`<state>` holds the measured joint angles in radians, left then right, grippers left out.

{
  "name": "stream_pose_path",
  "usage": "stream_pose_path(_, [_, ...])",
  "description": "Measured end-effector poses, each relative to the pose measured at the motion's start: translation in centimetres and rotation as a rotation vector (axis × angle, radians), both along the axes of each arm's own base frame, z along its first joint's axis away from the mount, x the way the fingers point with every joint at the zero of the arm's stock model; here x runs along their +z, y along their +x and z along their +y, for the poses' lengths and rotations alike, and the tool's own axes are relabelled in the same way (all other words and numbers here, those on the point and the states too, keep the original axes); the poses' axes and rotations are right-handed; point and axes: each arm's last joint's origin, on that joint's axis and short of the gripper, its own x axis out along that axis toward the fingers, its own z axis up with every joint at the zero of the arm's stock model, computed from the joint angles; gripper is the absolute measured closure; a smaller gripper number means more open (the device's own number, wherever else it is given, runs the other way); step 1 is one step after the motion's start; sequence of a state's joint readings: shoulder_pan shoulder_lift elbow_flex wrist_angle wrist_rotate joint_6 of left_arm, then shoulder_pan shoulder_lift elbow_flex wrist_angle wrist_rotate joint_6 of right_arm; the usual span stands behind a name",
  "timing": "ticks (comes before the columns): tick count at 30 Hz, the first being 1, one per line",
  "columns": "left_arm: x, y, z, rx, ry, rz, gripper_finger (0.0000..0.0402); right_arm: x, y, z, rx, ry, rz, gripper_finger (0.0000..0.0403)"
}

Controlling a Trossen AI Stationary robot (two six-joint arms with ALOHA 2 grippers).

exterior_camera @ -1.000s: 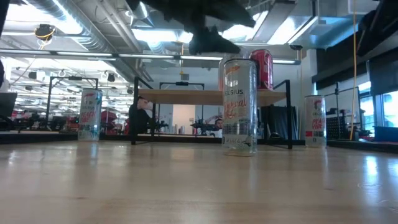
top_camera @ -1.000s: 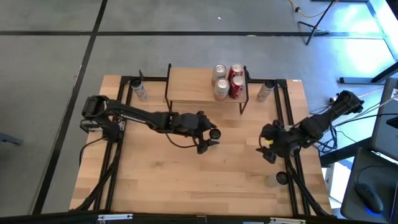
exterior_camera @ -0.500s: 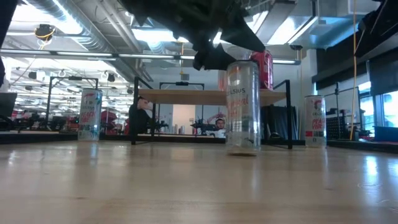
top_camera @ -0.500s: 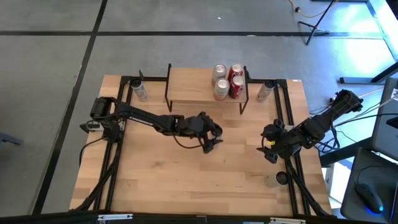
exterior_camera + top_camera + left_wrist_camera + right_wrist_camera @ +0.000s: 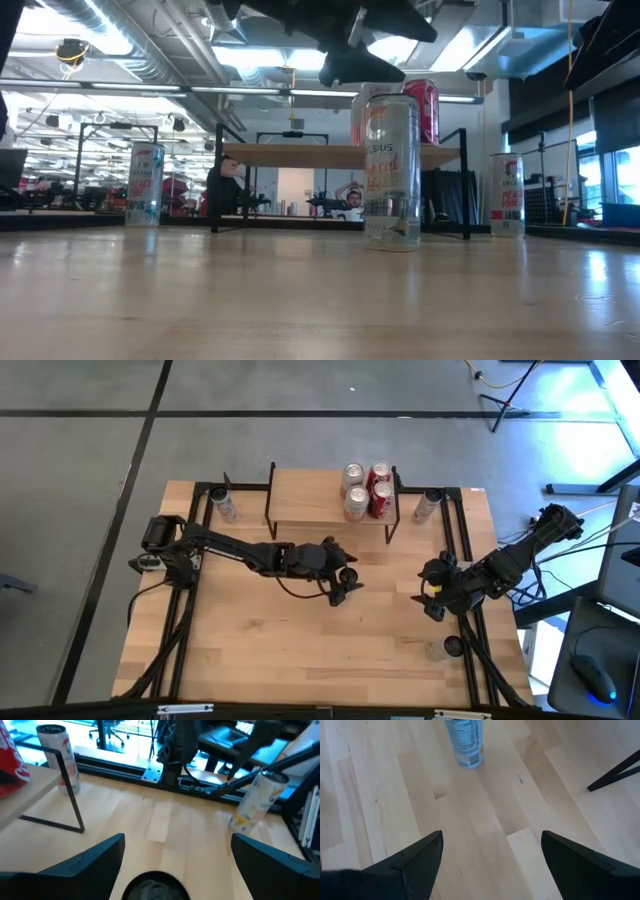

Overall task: Place canned beverage on shelf
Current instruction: Put the top white yellow soda can on the shelf

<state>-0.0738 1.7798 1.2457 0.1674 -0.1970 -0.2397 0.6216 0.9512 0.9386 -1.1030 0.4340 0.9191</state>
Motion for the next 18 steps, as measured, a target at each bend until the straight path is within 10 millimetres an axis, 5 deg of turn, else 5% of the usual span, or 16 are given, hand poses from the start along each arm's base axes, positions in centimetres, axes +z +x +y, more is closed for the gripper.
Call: stream_pose_path(18, [-3.4,0.1,0.0,-0.041,0.028,0.211,0.0049,0.0,0.0,0.0,0.0,0.001,-0.002,0.0078])
